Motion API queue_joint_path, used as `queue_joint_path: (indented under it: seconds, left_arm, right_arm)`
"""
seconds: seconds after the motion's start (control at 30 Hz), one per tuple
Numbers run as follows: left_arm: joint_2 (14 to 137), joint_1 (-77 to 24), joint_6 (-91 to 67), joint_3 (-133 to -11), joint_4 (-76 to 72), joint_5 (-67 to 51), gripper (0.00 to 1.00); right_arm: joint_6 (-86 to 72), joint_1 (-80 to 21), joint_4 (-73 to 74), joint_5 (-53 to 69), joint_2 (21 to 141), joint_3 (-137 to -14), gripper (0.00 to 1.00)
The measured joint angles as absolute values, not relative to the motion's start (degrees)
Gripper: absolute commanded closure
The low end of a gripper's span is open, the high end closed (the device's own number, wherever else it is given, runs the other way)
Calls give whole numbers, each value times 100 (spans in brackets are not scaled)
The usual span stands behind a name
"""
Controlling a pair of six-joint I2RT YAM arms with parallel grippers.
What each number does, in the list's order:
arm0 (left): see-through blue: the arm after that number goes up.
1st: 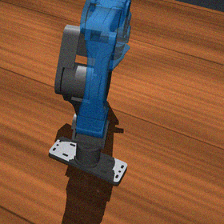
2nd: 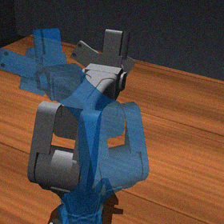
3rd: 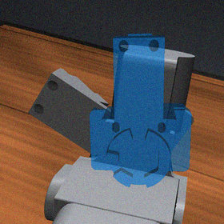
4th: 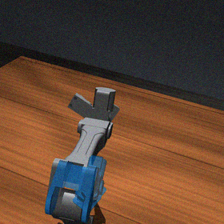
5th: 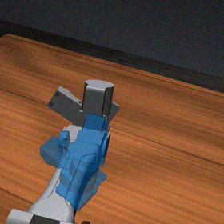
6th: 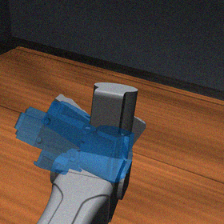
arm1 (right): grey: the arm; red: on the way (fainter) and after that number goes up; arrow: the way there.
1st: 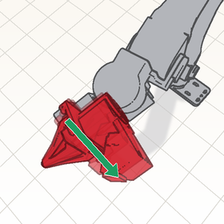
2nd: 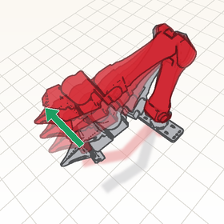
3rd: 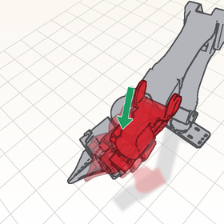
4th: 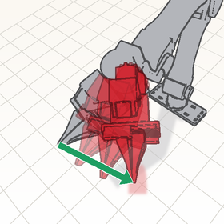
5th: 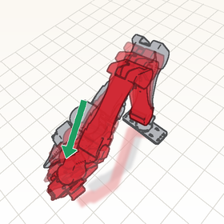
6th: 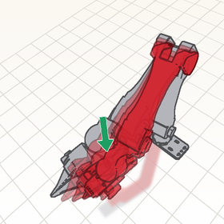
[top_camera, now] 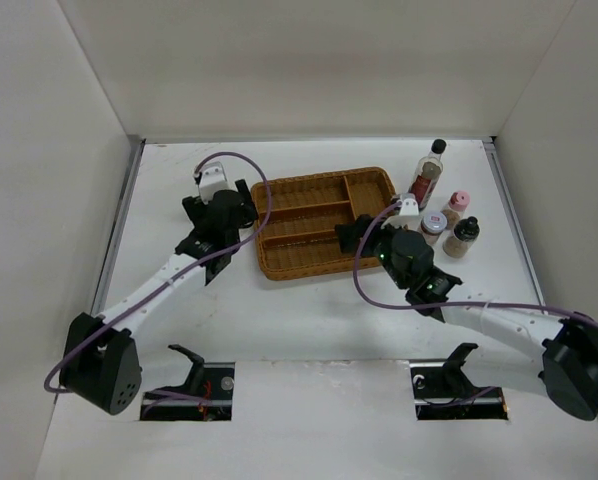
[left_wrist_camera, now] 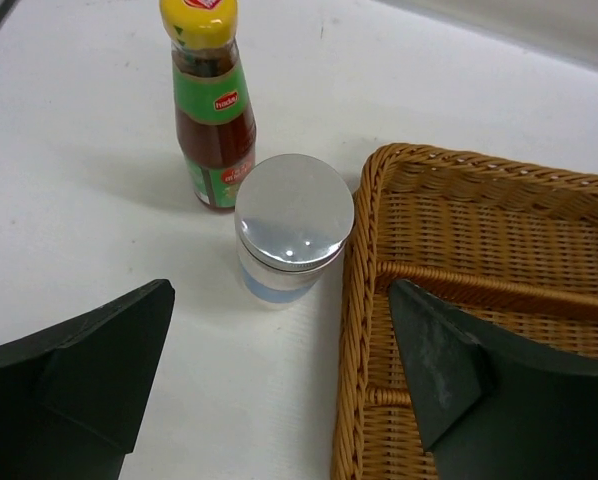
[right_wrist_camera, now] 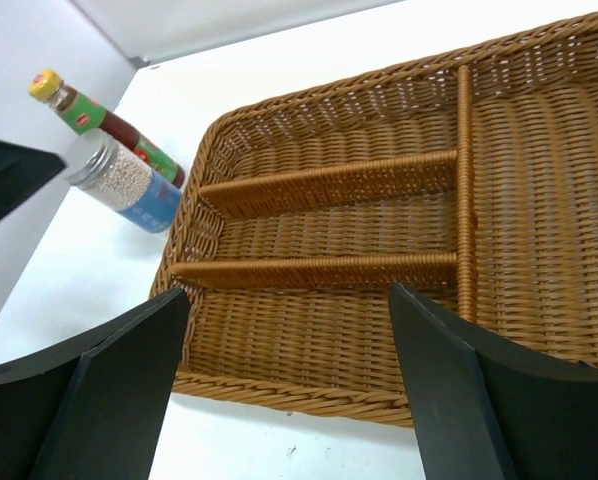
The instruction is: Organize the condiment bottles
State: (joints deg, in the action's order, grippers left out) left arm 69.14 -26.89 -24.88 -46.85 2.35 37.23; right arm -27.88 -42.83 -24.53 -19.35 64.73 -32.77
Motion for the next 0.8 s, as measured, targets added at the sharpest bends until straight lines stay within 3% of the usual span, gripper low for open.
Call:
queue_joint_path:
  seconds: [0.2, 0.47, 0.53, 0.67, 0.8]
  left_arm:
    - [7583, -2587, -2475, -4974, 228, 3686, 10]
    - [8418, -2412, -2438, -5374, 19, 3686, 21]
    - [8565, -2386, -2432, -5415, -58, 3688, 28]
    - [8742, -2316, -2392, -5516, -115, 3704, 56]
    - [8667, -2320, -2383, -5522, -54, 3747, 58]
  right_arm:
    - [-2788, -4283, -2475, -1861, 6622, -3277, 10]
    - [-2786, -4283, -2488, -1835, 6788, -3277, 10]
    - [-2786, -4283, -2493, -1835, 6788, -3277, 9]
    - [-2786, -4283, -2493, -1835, 6785, -3277, 9]
    - [-2786, -4281, -2495, -1833, 6748, -3260, 9]
